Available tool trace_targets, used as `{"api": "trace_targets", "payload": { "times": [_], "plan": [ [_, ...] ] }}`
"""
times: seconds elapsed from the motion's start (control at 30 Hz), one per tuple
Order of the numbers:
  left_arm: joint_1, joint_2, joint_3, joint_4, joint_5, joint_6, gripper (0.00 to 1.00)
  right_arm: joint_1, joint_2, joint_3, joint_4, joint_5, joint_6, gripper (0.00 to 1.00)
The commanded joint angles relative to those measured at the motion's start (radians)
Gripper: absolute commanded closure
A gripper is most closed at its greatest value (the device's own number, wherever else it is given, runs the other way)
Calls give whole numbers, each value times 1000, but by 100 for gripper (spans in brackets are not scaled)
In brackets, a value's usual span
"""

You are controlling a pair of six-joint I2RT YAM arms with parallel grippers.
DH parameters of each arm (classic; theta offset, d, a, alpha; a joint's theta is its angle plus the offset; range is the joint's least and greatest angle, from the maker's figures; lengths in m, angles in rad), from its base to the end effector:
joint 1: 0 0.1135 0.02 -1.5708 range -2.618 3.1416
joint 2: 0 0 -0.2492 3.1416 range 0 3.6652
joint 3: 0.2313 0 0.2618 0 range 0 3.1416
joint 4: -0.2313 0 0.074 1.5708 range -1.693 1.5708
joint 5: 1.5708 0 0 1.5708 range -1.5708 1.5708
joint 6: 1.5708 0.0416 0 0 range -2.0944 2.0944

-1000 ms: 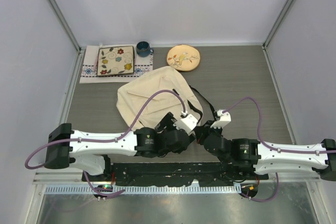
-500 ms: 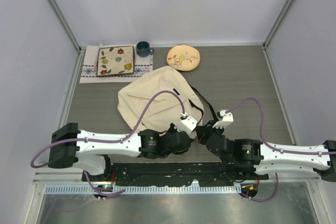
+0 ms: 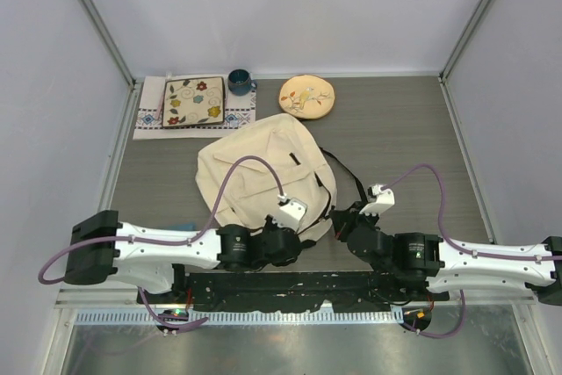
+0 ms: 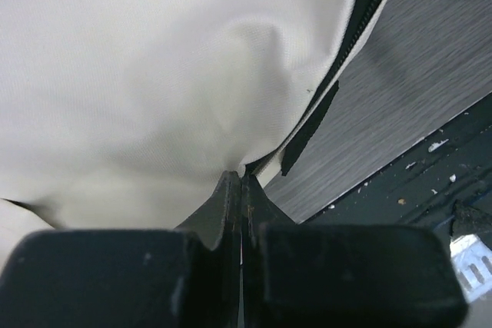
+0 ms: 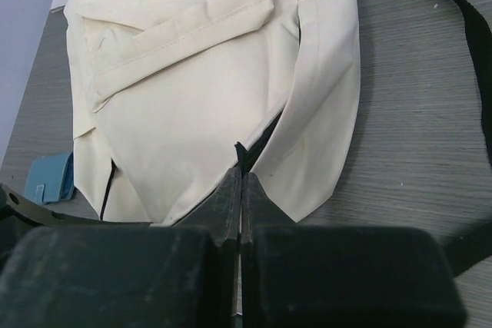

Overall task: Pack the student bag
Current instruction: Zip the student bag at the center of the board.

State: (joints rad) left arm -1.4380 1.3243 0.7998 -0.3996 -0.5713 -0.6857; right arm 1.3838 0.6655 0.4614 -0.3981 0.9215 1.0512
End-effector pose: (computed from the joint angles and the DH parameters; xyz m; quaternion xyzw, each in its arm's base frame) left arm 0.0588 -0.2701 0.1925 0.2509 0.8790 -0.1360 0.3819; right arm 0.0637 0.1583 0.2183 0.0729 0.8160 0.2551 0.5135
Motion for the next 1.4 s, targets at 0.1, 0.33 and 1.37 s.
{"api": "trace_targets", "payload": {
  "times": [0.1,0.33,1.37],
  "plan": [
    [-1,-111,-106,-177,-22,-165,100,-37,16,31,-1,134,9,99],
    [-1,-190,-142,-271,-91,-299,94,-54,31,30,22,94,-17,99],
    [1,99,165,128,-22,150,4,-52,3,-12,67,23,-13,99]
  ]
}}
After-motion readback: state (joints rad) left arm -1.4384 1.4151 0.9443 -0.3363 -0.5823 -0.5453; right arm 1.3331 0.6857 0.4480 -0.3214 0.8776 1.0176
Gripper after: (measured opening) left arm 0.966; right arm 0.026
